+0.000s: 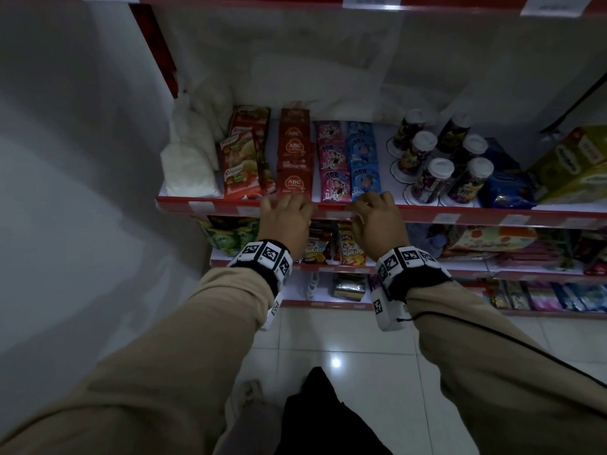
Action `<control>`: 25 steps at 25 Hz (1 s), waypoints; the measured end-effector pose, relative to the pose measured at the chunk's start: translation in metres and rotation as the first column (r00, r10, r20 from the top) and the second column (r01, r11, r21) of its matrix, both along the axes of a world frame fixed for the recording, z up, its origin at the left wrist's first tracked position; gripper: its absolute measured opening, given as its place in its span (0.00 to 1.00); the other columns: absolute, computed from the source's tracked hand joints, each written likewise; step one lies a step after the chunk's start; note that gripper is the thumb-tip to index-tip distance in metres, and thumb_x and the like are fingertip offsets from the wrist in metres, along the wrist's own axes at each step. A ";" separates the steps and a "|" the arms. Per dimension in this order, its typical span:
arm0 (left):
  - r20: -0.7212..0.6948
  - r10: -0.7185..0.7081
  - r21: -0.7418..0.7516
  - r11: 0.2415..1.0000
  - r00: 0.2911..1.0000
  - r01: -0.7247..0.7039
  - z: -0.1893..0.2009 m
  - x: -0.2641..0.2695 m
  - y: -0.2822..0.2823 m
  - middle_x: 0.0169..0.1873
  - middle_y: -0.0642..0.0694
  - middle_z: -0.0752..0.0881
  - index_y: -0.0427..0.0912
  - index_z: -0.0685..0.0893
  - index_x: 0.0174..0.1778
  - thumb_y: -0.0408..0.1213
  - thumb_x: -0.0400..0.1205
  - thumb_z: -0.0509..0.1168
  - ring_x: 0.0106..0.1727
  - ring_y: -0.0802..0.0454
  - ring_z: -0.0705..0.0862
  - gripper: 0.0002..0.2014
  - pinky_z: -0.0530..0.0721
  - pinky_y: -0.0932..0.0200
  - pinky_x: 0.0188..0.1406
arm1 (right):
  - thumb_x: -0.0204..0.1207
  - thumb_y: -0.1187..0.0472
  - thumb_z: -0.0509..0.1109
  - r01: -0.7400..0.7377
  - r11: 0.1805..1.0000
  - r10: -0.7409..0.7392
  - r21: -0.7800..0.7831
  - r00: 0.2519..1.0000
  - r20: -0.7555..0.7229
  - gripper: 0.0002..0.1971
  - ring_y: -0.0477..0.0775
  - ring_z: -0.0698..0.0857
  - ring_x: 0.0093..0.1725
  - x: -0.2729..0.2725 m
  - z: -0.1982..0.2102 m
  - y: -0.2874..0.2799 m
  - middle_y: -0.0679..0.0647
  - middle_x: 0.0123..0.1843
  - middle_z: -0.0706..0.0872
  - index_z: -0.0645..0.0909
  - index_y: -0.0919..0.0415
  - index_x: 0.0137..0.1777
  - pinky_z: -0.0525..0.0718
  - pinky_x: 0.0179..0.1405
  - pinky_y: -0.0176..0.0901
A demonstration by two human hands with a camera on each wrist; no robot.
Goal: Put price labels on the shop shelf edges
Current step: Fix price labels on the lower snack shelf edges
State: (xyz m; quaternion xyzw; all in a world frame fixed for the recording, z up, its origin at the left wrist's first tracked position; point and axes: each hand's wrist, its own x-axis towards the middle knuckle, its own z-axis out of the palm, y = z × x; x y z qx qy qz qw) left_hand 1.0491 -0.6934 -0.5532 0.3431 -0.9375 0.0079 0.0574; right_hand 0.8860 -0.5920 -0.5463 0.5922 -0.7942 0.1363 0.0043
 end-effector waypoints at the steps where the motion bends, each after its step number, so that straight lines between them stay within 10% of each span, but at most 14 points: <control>1: 0.009 0.029 -0.016 0.999 1.000 -0.029 0.002 0.006 -0.003 0.61 0.49 0.78 0.50 0.78 0.63 0.35 0.77 0.63 0.64 0.47 0.73 0.18 0.61 0.44 0.63 | 0.70 0.68 0.67 0.004 1.000 -0.004 -0.017 1.000 0.002 0.12 0.67 0.77 0.54 0.003 0.001 -0.003 0.63 0.55 0.83 0.85 0.65 0.52 0.77 0.50 0.56; 25: 0.055 -0.155 0.097 0.984 0.986 0.150 -0.001 0.052 -0.047 0.66 0.46 0.72 0.50 0.71 0.72 0.40 0.76 0.64 0.66 0.44 0.68 0.26 0.63 0.47 0.60 | 0.65 0.68 0.71 0.003 1.000 -0.004 -0.024 0.999 -0.048 0.13 0.68 0.79 0.48 0.084 -0.010 -0.052 0.66 0.47 0.84 0.83 0.68 0.51 0.78 0.46 0.56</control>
